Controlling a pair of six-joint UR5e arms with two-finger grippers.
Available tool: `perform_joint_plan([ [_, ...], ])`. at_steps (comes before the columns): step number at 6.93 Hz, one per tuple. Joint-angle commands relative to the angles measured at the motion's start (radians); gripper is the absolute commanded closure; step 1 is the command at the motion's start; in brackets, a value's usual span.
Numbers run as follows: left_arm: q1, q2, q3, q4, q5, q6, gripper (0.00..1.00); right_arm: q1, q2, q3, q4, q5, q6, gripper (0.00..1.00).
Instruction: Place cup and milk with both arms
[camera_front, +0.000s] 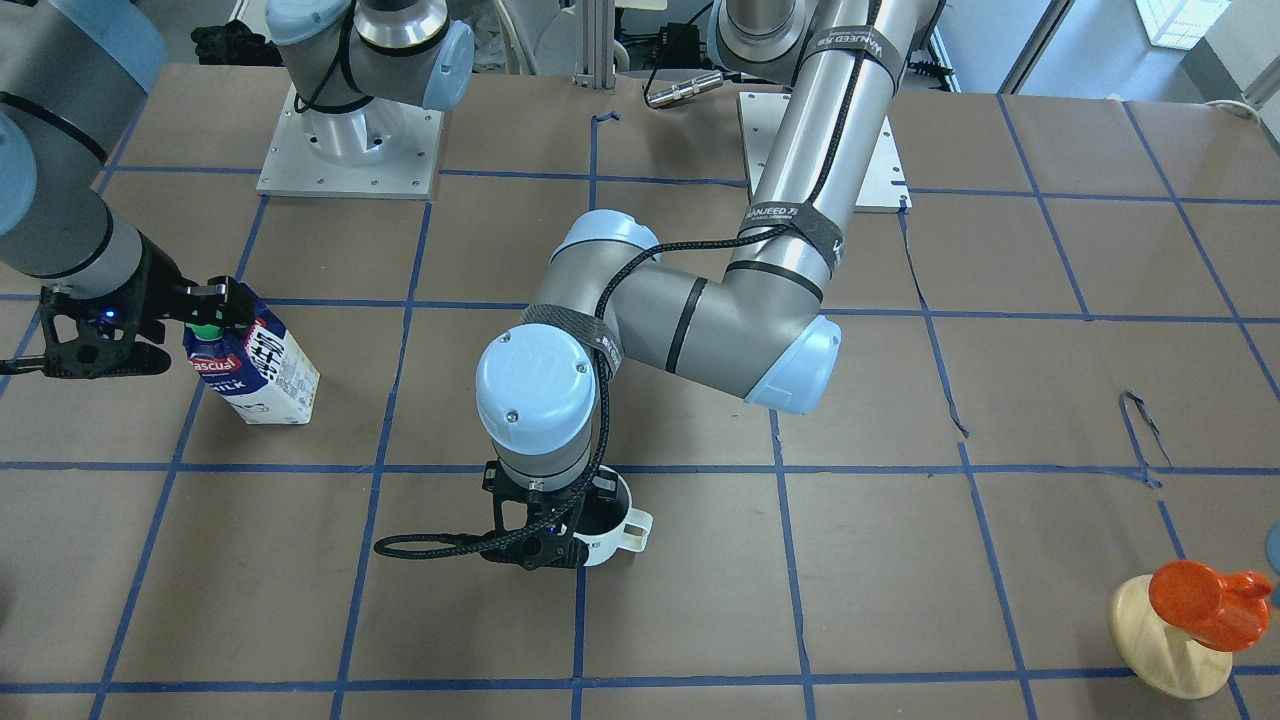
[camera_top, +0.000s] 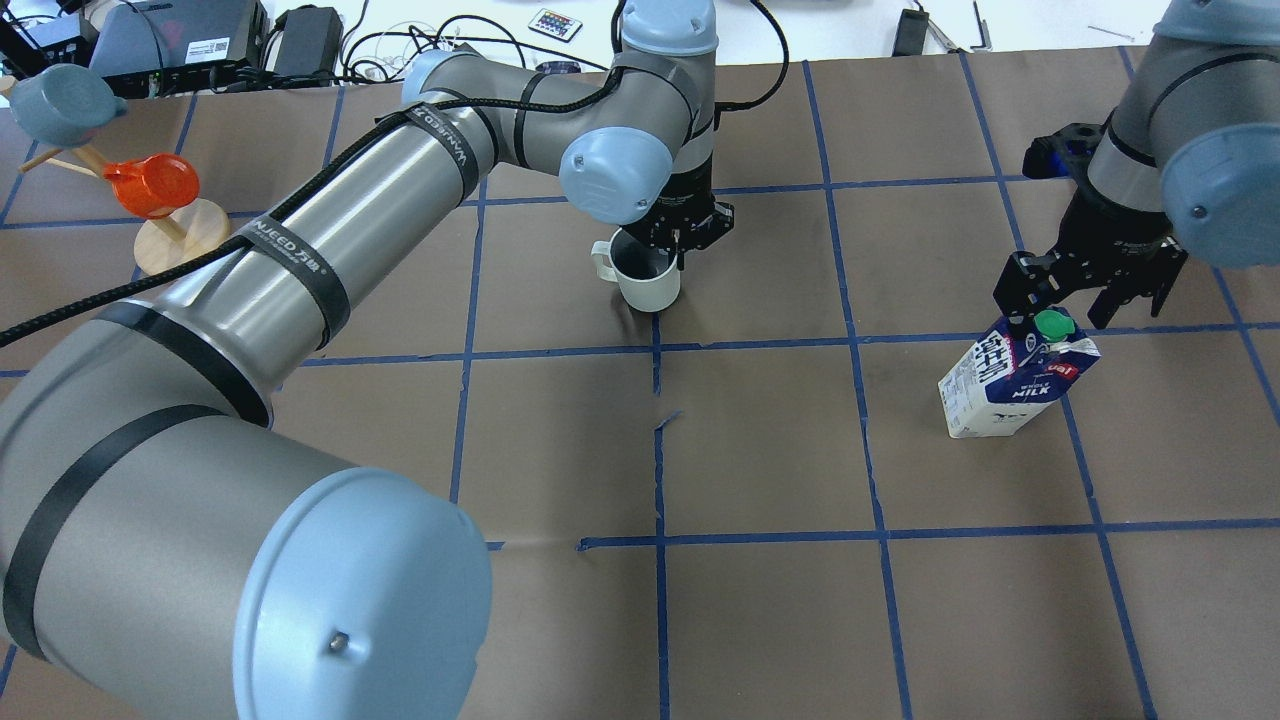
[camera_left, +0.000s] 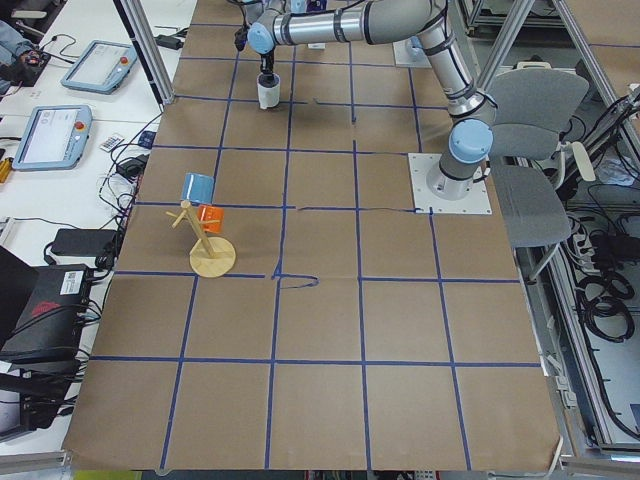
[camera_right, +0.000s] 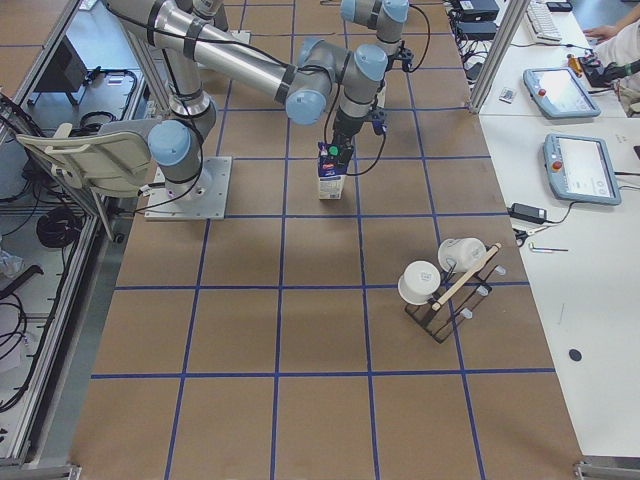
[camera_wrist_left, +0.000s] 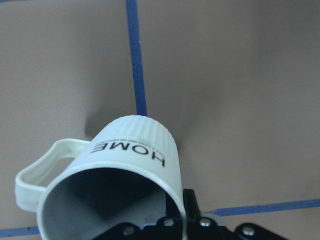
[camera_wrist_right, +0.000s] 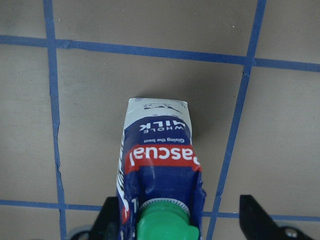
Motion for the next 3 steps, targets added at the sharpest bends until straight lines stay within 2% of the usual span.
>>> perform_joint_plan([
  [1, 0.001, 0.010, 0.003, 0.000, 0.000, 0.008, 0.00, 0.000, 0.001, -0.002, -0.001, 0.003, 0.000, 0.22],
  [2, 0.004, 0.032, 0.005, -0.002, -0.005, 0.011, 0.00, 0.000, 0.001, -0.003, 0.000, 0.003, 0.000, 0.48],
  [3, 0.016, 0.067, 0.009, -0.020, -0.014, 0.014, 0.00, 0.003, 0.001, -0.006, -0.001, 0.020, 0.000, 0.56],
])
